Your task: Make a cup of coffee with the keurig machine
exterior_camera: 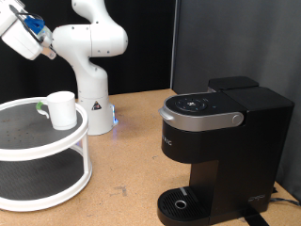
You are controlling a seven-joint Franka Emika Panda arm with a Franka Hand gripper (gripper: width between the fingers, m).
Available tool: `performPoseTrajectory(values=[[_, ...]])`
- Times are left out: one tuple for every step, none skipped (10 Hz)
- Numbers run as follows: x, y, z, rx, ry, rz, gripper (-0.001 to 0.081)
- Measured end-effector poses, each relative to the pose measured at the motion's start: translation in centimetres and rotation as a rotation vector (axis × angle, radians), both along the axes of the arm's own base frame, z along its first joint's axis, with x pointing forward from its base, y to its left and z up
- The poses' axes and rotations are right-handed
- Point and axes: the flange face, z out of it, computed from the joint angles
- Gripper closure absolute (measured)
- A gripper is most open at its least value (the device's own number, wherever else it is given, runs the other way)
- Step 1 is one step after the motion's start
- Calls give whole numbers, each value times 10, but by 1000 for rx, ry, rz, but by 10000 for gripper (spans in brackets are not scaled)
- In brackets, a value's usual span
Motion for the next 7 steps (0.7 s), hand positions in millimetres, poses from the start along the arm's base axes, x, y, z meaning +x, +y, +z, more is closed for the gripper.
performPoseTrajectory(values=[[1, 0, -1, -4, -5, -7, 806], [2, -3, -3, -18, -20, -29, 806], [2, -9, -6, -32, -61, -80, 806], [-6, -18, -10, -36, -86, -122, 806], [-18, -28, -13, -29, -104, -143, 806], [-28, -39, -16, -18, -125, -156, 806], [-36, -47, -19, -8, -139, -165, 806]])
